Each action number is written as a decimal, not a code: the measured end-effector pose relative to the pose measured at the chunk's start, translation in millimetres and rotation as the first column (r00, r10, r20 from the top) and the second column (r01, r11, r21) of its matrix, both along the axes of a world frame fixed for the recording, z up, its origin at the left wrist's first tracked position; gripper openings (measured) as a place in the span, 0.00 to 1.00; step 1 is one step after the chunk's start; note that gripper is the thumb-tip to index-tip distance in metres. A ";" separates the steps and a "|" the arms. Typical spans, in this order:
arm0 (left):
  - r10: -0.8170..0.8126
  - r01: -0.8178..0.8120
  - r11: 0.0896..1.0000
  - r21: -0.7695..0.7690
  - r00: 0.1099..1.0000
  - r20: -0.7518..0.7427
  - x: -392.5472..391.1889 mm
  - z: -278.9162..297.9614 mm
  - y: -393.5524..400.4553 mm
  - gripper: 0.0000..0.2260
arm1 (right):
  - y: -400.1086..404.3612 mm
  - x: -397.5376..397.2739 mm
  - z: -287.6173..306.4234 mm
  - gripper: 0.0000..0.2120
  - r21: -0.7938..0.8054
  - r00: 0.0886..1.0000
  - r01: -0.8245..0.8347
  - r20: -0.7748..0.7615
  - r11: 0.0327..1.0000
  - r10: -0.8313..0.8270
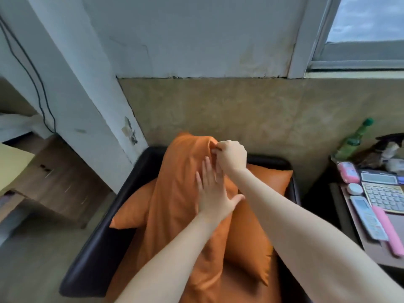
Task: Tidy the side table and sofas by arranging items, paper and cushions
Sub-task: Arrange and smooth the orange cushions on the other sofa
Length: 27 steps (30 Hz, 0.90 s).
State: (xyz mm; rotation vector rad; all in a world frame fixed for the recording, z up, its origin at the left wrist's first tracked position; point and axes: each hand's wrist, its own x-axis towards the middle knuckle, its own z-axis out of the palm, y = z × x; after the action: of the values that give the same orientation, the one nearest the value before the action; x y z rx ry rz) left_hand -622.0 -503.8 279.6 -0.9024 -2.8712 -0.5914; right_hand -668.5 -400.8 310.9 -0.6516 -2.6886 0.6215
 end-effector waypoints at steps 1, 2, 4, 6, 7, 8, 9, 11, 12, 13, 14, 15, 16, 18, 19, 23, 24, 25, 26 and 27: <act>0.078 -0.077 0.985 0.153 0.997 -0.001 1.9 10.8 -6.1 0.42 | -17.9 -11.3 10.9 0.10 0.010 0.998 -0.058 -0.029 0.998 0.058; 0.126 -0.131 0.955 0.268 0.991 0.034 -1.9 20.4 -14.3 0.35 | -34.6 -22.1 20.8 0.10 0.019 0.992 -0.113 -0.049 0.993 0.114; 0.217 -0.208 0.956 0.205 0.976 -0.022 -27.1 21.9 -35.2 0.34 | -60.6 -42.7 32.5 0.11 0.001 0.974 -0.211 -0.085 0.977 0.210; 0.206 -0.219 0.956 -0.196 0.975 -0.086 -62.0 0.0 -58.9 0.44 | -70.0 -55.9 28.3 0.11 -0.067 0.951 -0.279 -0.160 0.958 0.265; 0.210 -0.228 0.923 -0.311 0.973 -0.092 -81.0 -21.1 -66.9 0.45 | -68.5 -58.7 19.4 0.13 -0.058 0.943 -0.285 -0.198 0.957 0.269; 0.230 -0.242 0.908 -0.341 0.970 -0.074 -96.9 -27.6 -79.2 0.44 | -63.9 -56.9 6.3 0.17 -0.010 0.943 -0.264 -0.211 0.965 0.256; 0.243 -0.257 0.888 -0.382 0.966 -0.086 -109.0 -45.2 -82.9 0.43 | -56.8 -51.5 -10.8 0.21 0.037 0.957 -0.226 -0.177 0.973 0.229; 0.231 -0.251 0.863 -0.439 0.968 -0.100 -118.9 -51.7 -86.3 0.39 | -38.8 -33.0 -53.6 0.27 0.065 0.987 -0.160 0.028 0.985 0.158; 0.207 -0.220 0.859 -0.462 0.975 -0.079 -120.2 -54.2 -80.4 0.37 | -29.5 -21.6 -77.3 0.28 0.039 0.982 -0.122 0.147 0.992 0.115; 0.163 -0.182 0.864 -0.470 0.983 -0.080 -119.6 -61.9 -72.7 0.36 | -20.7 -9.9 -100.8 0.29 -0.001 0.967 -0.062 0.248 0.998 0.061; 0.119 -0.128 0.861 -0.493 0.992 -0.049 -116.6 -68.8 -64.1 0.34 | -11.3 1.5 -121.5 0.30 -0.042 0.945 0.022 0.327 0.999 -0.007; 0.070 -0.082 0.849 -0.522 0.997 -0.042 -116.3 -80.9 -56.4 0.33 | -0.9 11.9 -141.0 0.31 -0.077 0.917 0.122 0.390 0.990 -0.082; 0.019 -0.025 0.840 -0.542 1.000 -0.015 -116.1 -90.0 -49.7 0.32 | 9.0 22.8 -158.1 0.32 -0.096 0.880 0.215 0.452 0.972 -0.149; -0.008 0.031 0.816 -0.577 0.999 0.042 -123.7 -113.0 -42.2 0.31 | 28.7 45.5 -190.6 0.33 -0.054 0.789 0.302 0.574 0.952 -0.218; 0.022 0.028 0.798 -0.602 0.997 0.076 -127.7 -123.4 -44.0 0.30 | 36.5 56.0 -203.1 0.33 0.000 0.764 0.276 0.607 0.961 -0.220; 0.332 0.005 0.718 -0.696 0.877 0.349 -139.6 -169.5 -59.2 0.31 | 60.3 80.9 -246.3 0.34 -0.029 0.699 0.303 0.686 0.953 -0.201; 0.370 -0.005 0.708 -0.706 0.855 0.364 -138.3 -178.5 -62.7 0.31 | 64.6 82.5 -254.4 0.35 -0.071 0.685 0.380 0.692 0.922 -0.229; 0.355 -0.015 0.713 -0.701 0.870 0.343 -135.6 -189.2 -64.5 0.31 | 68.8 83.6 -261.7 0.36 -0.122 0.670 0.472 0.694 0.873 -0.264; 0.294 -0.018 0.739 -0.674 0.908 0.298 -130.8 -197.7 -62.6 0.30 | 73.9 86.1 -269.9 0.38 -0.180 0.654 0.566 0.693 0.805 -0.305; 0.210 -0.021 0.788 -0.615 0.948 0.237 -124.7 -205.0 -58.3 0.29 | 78.2 89.6 -276.9 0.41 -0.240 0.639 0.642 0.692 0.728 -0.335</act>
State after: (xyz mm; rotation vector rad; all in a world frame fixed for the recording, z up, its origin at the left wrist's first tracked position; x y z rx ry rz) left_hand -746.6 -562.1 74.6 -0.7154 -3.4309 0.2771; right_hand -578.9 -322.5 34.0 -1.9873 -2.6358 1.0487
